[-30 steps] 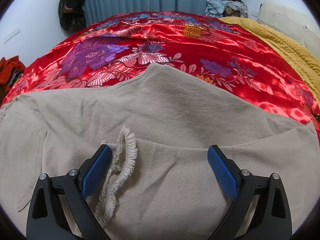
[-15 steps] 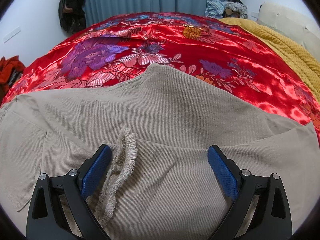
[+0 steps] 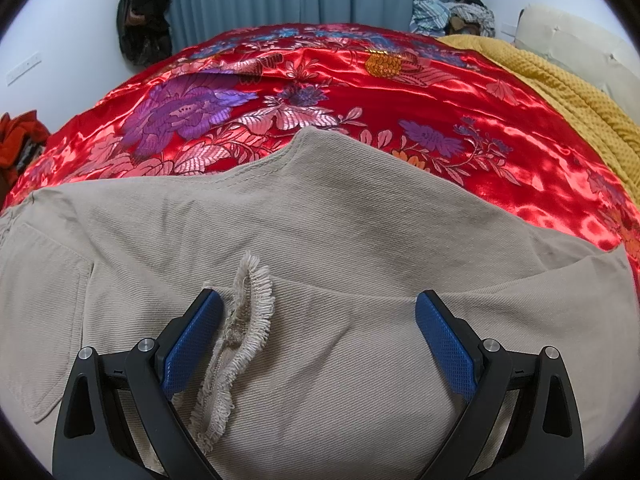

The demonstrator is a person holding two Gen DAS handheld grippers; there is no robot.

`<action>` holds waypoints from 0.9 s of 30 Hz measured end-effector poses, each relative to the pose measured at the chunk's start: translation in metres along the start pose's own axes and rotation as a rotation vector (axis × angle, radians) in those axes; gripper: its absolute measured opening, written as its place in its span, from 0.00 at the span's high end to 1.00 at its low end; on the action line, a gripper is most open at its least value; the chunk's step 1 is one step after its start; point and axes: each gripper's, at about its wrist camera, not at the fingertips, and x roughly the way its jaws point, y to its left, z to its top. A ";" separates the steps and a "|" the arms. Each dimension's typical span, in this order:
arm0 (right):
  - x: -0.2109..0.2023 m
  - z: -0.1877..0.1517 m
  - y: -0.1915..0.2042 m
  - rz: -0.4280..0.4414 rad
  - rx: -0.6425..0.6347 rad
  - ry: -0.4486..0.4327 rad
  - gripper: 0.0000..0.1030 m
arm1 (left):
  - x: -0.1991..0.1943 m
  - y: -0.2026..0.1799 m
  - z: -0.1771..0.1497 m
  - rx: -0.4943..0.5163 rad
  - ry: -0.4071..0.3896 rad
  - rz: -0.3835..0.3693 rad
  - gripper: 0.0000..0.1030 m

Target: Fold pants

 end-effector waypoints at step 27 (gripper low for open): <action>0.021 -0.030 -0.031 0.095 0.146 0.009 0.00 | -0.147 0.118 -0.030 -0.131 -0.005 -0.229 0.05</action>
